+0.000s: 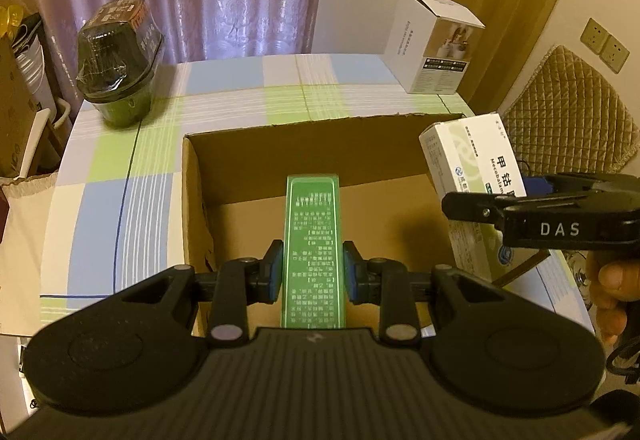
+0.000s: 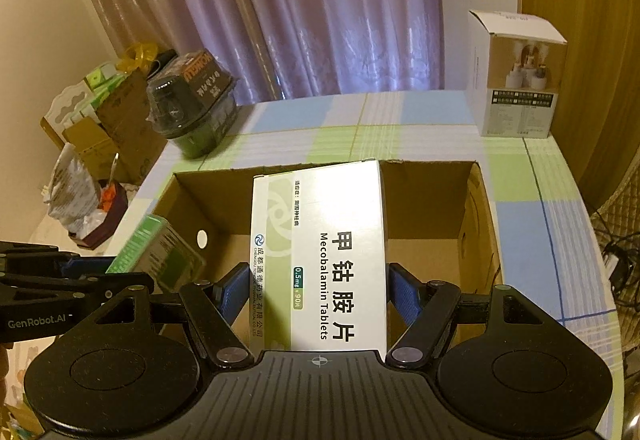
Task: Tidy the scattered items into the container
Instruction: 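Carry both boxes over the cardboard box and open both tools to drop them, then withdraw both tools from the cardboard box back toward the remaining items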
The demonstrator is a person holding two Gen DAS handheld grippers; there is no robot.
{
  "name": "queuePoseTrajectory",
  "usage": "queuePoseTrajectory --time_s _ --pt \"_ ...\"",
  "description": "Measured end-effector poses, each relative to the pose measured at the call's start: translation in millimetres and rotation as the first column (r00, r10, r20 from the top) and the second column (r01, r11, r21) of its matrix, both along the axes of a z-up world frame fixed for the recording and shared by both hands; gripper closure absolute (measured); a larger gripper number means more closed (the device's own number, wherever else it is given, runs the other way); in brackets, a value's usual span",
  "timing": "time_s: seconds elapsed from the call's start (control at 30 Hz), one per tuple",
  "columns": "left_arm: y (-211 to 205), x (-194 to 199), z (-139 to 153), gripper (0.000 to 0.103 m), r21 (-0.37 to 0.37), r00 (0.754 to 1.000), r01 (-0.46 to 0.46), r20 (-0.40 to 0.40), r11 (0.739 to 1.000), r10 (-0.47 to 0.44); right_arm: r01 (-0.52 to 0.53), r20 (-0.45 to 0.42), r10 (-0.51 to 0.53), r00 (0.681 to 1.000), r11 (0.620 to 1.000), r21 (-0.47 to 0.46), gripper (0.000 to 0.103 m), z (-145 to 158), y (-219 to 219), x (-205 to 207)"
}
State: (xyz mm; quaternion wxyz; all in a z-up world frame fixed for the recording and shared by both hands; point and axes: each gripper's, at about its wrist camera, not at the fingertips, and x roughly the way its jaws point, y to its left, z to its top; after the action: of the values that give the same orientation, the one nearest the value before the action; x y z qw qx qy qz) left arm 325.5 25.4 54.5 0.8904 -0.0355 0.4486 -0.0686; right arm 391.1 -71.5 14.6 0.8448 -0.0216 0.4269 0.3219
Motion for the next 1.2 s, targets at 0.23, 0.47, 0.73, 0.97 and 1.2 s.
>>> queuePoseTrajectory --time_s 0.23,0.47,0.73,0.97,1.2 --pt "-1.3 5.2 1.3 0.078 0.0 1.0 -0.003 0.007 1.0 0.003 0.012 -0.01 -0.012 1.0 1.0 0.007 0.028 -4.0 -0.8 2.0" --pt "-0.8 11.3 8.9 0.078 -0.003 0.999 -0.015 0.031 1.0 0.015 0.015 -0.02 -0.015 1.0 1.0 0.008 0.028 -7.9 -0.9 3.0" --pt "5.9 5.5 7.9 0.077 -0.016 0.999 -0.037 0.027 0.999 0.038 0.014 -0.021 -0.013 1.0 1.0 0.014 0.028 -11.0 0.2 1.4" --pt "12.8 -7.4 4.9 0.071 -0.026 0.998 -0.062 0.024 0.998 0.063 0.043 0.011 -0.044 0.999 0.997 0.062 0.0 -5.4 -5.9 -0.8" --pt "19.4 -29.2 1.9 0.062 -0.036 0.996 -0.085 0.021 0.996 0.086 0.066 0.036 -0.069 0.997 0.995 0.077 0.0 5.9 -22.3 -7.5"
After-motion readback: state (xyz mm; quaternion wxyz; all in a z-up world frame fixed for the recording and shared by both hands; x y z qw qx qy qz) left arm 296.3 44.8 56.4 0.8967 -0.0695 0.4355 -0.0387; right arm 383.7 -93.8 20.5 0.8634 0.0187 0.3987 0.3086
